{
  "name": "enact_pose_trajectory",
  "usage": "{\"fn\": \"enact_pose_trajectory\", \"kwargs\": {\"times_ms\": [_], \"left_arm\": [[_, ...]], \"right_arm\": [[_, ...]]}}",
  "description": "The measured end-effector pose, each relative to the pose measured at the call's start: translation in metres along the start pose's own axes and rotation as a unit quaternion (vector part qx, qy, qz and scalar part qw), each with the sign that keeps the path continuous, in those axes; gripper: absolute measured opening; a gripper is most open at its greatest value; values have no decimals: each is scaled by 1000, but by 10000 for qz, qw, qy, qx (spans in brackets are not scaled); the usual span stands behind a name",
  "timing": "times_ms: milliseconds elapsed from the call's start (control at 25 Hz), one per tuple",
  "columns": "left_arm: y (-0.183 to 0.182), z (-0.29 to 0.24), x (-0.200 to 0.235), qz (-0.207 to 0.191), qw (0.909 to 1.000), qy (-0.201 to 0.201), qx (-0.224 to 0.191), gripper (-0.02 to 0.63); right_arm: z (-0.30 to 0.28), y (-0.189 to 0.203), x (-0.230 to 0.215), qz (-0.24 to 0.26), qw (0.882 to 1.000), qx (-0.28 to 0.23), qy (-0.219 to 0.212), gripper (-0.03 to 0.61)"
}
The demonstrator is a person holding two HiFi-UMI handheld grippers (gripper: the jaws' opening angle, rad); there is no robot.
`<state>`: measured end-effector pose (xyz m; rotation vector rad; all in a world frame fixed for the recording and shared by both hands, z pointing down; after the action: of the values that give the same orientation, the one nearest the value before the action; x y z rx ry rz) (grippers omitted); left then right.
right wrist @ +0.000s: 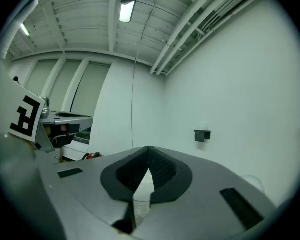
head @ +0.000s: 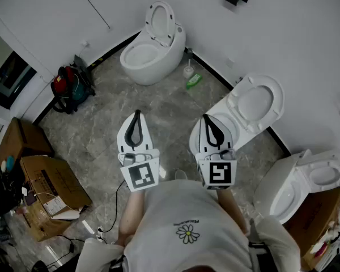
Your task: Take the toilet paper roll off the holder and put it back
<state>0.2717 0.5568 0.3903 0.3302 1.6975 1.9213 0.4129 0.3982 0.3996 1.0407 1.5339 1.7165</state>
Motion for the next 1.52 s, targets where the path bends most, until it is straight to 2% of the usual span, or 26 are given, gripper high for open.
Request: {"fn": "enact_pose_trajectory", "kwargs": {"times_ms": [280, 560, 880, 1080, 1240, 1360, 1520], "left_arm": [[-3, -12, -9, 64, 9999, 5, -98, 17], [-2, -19, -16, 144, 9999, -19, -38, 17], [19, -25, -10, 223, 9994, -146, 201, 17], [28, -65, 7, 288, 9994, -160, -69, 17], [42, -114, 33, 348, 9991, -155, -198, 17], [54, -158, 49, 414, 9988, -28, -269, 17], [59, -223, 91, 539, 9981, 160, -250, 17]], "right_arm": [[-7, 2, -10, 125, 9999, -96, -14, 11], [-11, 6, -21, 41, 9999, -124, -70, 9], [-28, 26, -10, 110, 9992, 162, -335, 9], [-71, 30, -18, 55, 9997, 162, -183, 9], [-124, 32, -25, 107, 9999, -84, 15, 9], [-160, 39, -31, 17, 9997, 206, 147, 9], [-229, 37, -19, -171, 9991, 325, 190, 9]]}}
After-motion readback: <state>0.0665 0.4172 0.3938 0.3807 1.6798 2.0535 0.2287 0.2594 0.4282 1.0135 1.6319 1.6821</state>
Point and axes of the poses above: the fingertips, and each gripper's own axes: z backward along the fingers, x to its left, y out of its underside, the point moved 9 cm from there along z, backward along the fingers, and after that the axes turned 9 degrees about y, right-handed, at the moved point
